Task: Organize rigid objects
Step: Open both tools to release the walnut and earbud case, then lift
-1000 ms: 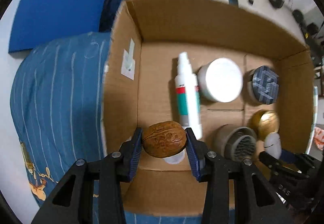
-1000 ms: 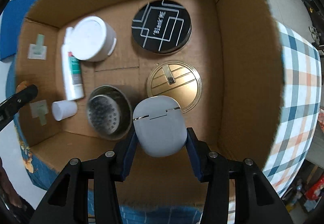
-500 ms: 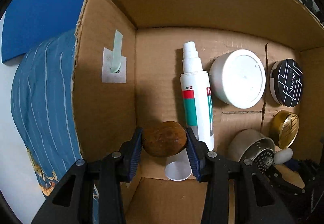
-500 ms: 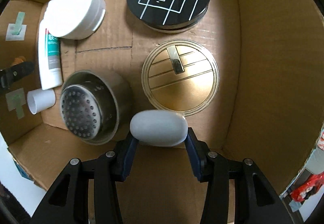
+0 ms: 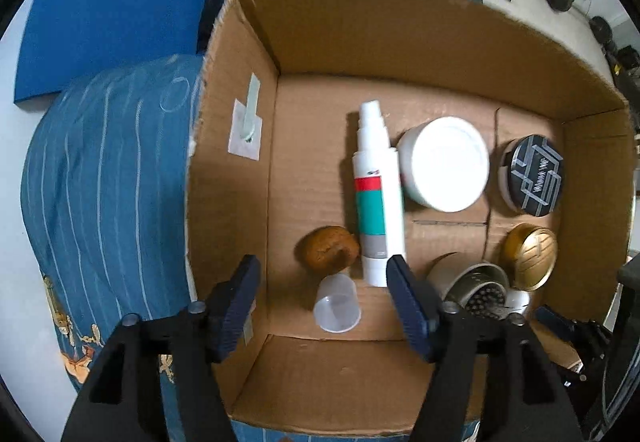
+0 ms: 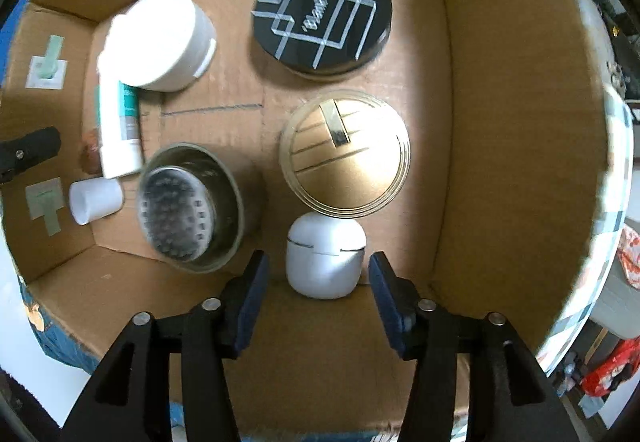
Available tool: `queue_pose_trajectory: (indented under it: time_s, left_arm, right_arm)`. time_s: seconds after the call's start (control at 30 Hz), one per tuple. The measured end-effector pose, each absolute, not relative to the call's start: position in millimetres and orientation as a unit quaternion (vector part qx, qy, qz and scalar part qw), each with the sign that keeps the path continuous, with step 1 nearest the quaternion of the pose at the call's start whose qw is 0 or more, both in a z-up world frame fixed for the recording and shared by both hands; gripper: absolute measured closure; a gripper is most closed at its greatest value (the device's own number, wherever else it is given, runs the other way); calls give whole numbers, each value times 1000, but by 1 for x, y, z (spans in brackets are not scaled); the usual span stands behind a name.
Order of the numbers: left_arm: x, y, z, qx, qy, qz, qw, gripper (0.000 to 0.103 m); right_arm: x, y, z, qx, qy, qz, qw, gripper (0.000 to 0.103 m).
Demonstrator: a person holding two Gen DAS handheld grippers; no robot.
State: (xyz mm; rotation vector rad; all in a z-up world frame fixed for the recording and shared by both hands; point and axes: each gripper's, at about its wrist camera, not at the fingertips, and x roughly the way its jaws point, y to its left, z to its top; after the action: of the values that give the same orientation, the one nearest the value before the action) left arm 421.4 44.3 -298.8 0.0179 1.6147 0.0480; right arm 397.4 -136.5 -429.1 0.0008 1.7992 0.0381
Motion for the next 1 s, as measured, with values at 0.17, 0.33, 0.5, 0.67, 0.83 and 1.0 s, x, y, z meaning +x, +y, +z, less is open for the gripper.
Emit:
queue_pose_trajectory:
  time_s: [0.17,0.33,0.5,0.67,0.83,1.0]
  left_arm:
    - [401,34,-274,9,697,13,716,15]
    - [384,23,-248,14,672,13,740,7]
    - [370,20,-240,14,658,8,753,5]
    - [361,22,-241,7,657,9,754,5]
    - [352,24,-235,1,653,6,757,5]
    - [338,22,-213,-1,633,9,774,5]
  right_arm:
    - [394,-136,-402,-13,760,17,650,42]
    - [392,-141,-376,1,738,16,674,16]
    - [387,-148,-359,17,727,11,686,6]
    - [380,-155,-352,28,718,3,696,1]
    - [376,-155,-346,30,711,4,702,1]
    - [368,-160,-330,30,699,10,714,1]
